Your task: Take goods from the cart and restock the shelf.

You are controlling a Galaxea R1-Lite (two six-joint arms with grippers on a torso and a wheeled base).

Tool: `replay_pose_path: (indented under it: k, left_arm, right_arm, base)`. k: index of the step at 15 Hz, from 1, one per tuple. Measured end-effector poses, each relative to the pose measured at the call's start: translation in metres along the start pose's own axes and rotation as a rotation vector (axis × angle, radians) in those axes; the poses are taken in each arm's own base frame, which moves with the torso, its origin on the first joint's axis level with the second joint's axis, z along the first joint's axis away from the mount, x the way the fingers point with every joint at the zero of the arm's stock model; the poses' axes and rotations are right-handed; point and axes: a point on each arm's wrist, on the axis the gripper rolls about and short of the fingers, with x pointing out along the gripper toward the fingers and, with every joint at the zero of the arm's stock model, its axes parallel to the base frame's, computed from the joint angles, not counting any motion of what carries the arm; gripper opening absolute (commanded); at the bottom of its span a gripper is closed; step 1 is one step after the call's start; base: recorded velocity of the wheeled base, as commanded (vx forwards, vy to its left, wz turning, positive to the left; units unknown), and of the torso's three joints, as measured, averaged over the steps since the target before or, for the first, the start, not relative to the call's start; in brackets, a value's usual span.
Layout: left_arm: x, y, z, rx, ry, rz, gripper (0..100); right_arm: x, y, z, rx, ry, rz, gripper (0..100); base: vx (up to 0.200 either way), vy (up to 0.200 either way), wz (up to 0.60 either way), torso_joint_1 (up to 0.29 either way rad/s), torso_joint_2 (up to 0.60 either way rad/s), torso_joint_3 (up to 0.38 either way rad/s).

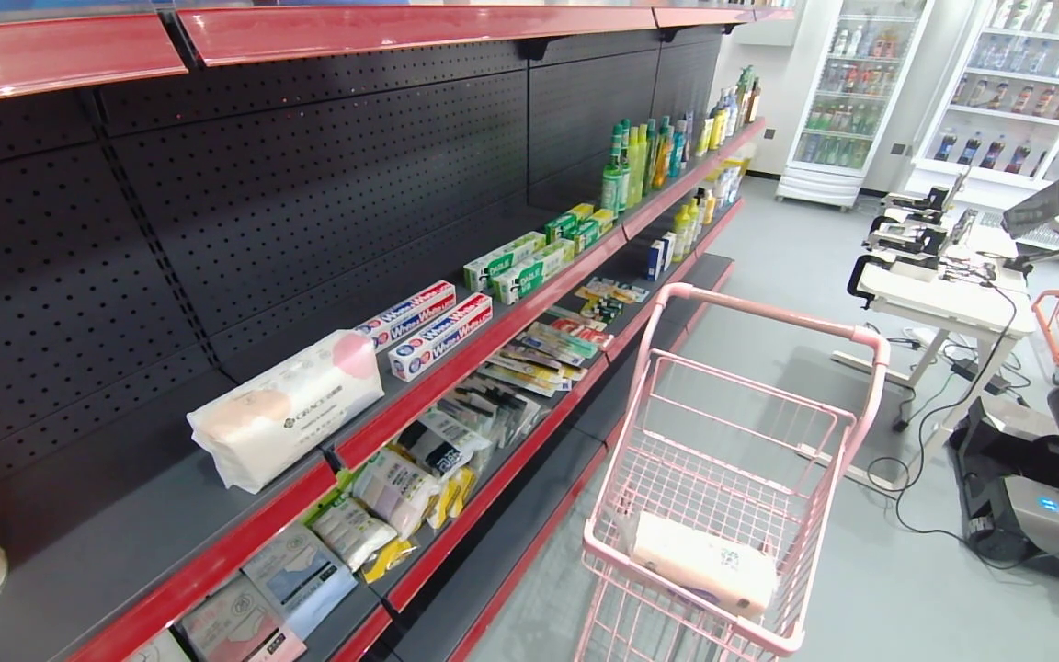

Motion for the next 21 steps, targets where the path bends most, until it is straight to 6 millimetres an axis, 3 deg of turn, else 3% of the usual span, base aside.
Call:
replay_pose_path:
  k: [21]
  left_arm:
    - [0.0, 0.0, 0.0, 0.0, 0.0, 0.0, 100]
  right_arm:
    - [0.0, 0.0, -0.0001, 0.001, 0.0, 0.0, 100]
  base:
    - [0.0, 0.0, 0.0, 0.0, 0.0, 0.0]
